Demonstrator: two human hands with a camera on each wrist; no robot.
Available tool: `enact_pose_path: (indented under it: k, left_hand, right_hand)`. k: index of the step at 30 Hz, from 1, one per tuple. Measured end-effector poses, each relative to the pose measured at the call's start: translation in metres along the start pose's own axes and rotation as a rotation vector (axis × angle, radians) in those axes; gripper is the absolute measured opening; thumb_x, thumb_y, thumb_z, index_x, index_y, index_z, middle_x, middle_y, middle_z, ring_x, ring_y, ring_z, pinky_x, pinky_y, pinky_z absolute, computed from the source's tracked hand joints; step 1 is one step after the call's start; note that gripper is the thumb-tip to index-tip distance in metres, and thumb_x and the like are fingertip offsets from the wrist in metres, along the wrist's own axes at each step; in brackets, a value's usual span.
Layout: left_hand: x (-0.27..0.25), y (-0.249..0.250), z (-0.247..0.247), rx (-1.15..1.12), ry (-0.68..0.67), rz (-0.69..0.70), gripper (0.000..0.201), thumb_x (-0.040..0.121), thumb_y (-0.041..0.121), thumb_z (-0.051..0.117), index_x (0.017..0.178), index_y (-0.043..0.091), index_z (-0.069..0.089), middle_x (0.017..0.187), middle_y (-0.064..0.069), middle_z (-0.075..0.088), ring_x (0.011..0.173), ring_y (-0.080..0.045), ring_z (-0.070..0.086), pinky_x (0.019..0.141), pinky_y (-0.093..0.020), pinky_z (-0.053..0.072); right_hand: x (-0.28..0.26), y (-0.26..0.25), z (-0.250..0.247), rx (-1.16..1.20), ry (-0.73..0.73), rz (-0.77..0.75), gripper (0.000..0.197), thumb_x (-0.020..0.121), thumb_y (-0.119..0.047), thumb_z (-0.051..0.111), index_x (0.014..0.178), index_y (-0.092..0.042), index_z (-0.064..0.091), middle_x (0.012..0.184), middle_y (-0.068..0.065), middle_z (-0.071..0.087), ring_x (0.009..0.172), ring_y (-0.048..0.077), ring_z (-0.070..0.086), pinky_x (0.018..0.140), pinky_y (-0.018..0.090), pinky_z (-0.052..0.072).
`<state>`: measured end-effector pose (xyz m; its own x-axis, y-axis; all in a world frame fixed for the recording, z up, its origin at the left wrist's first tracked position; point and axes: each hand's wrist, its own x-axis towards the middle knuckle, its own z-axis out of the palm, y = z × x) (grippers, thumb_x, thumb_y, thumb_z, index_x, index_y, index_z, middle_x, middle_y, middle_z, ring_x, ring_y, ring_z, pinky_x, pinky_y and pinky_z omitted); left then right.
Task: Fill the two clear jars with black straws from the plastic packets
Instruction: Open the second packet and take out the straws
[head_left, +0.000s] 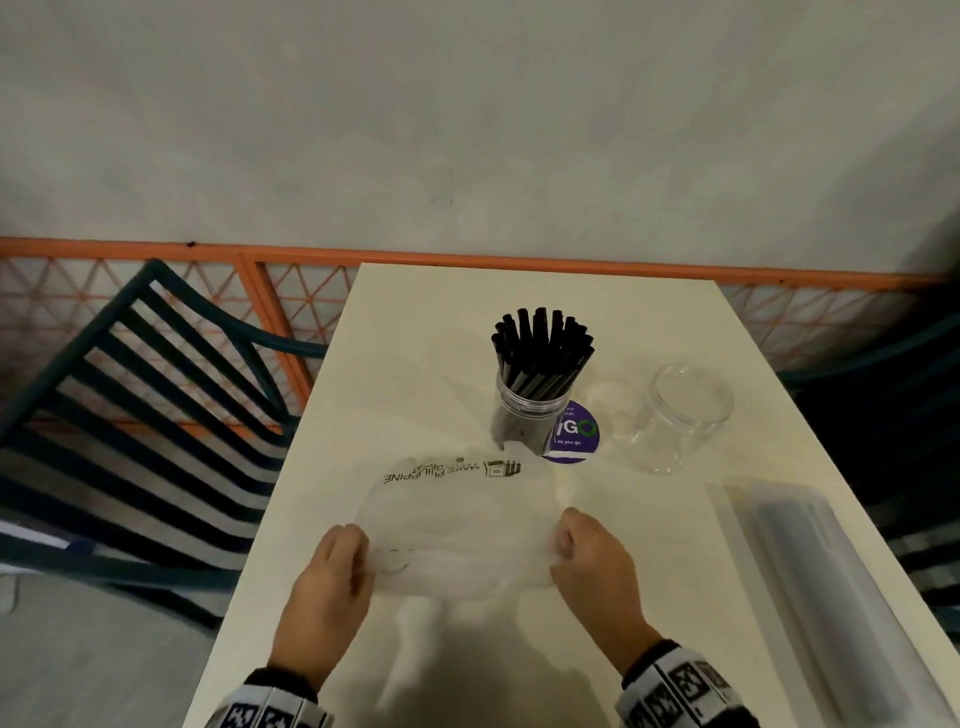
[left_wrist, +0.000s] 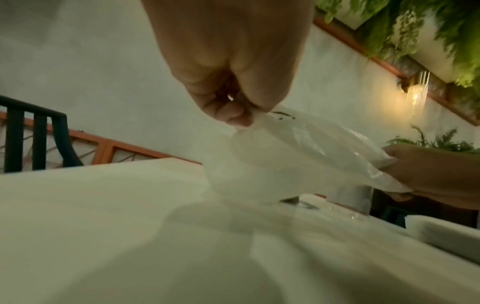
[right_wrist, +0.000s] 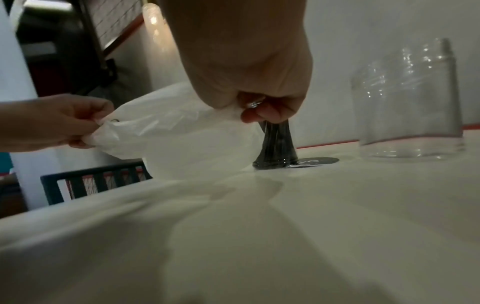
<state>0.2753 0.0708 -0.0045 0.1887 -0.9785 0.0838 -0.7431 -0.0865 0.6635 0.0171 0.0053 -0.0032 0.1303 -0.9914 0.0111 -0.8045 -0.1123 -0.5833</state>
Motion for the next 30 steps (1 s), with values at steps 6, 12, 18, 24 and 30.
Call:
enact_pose_path:
  k: [6, 12, 18, 24, 30]
  left_hand:
    - [-0.016, -0.025, 0.001, 0.195, -0.166, 0.055, 0.041, 0.074, -0.001, 0.063, 0.08, 0.031, 0.038, 0.071, 0.005, 0.046, 0.049, -0.018, 0.044, 0.043, -0.028, 0.039]
    - [-0.027, -0.019, -0.01, 0.337, -0.297, 0.161, 0.027, 0.062, 0.043, 0.059, 0.088, 0.035, 0.057, 0.086, 0.011, 0.051, 0.067, -0.014, 0.058, 0.06, -0.019, 0.043]
    - [-0.03, 0.016, 0.018, 0.363, -0.271, 0.315, 0.058, 0.087, 0.05, 0.04, 0.135, 0.017, 0.042, 0.146, -0.003, 0.038, 0.136, -0.024, 0.025, 0.112, -0.032, 0.012]
    - [-0.013, -0.027, 0.048, 0.576, -0.655, 0.13, 0.065, 0.09, 0.063, 0.018, 0.137, 0.024, 0.04, 0.157, -0.004, 0.008, 0.131, -0.029, 0.032, 0.113, -0.029, -0.005]
    - [-0.013, -0.023, 0.045, 0.602, -0.769, 0.054, 0.068, 0.089, 0.065, 0.013, 0.136, 0.024, 0.041, 0.142, -0.012, 0.041, 0.129, -0.034, 0.04, 0.112, -0.03, -0.004]
  right_hand:
    - [-0.018, 0.002, -0.021, -0.121, -0.445, -0.275, 0.1, 0.052, -0.086, 0.051, 0.135, -0.041, 0.021, 0.134, -0.017, 0.012, 0.128, 0.007, 0.007, 0.111, 0.03, 0.011]
    - [-0.02, -0.012, 0.04, -0.344, -0.453, -0.293, 0.065, 0.089, -0.065, 0.015, 0.145, -0.036, -0.002, 0.155, 0.002, -0.013, 0.141, 0.029, -0.018, 0.113, 0.049, -0.017]
    - [-0.02, -0.006, 0.077, -0.503, -0.518, -0.166, 0.065, 0.089, -0.066, 0.016, 0.142, -0.029, 0.02, 0.139, 0.01, 0.05, 0.125, 0.036, 0.048, 0.112, 0.061, 0.012]
    - [-0.02, 0.004, 0.084, -0.526, -0.591, -0.193, 0.063, 0.092, -0.06, 0.014, 0.143, -0.026, 0.024, 0.143, 0.013, 0.045, 0.133, 0.034, 0.022, 0.107, 0.052, 0.0]
    - [-0.005, 0.008, 0.051, -0.126, -0.531, -0.277, 0.071, 0.085, -0.061, 0.009, 0.137, -0.023, 0.04, 0.153, 0.001, 0.027, 0.142, 0.014, 0.005, 0.117, 0.035, 0.001]
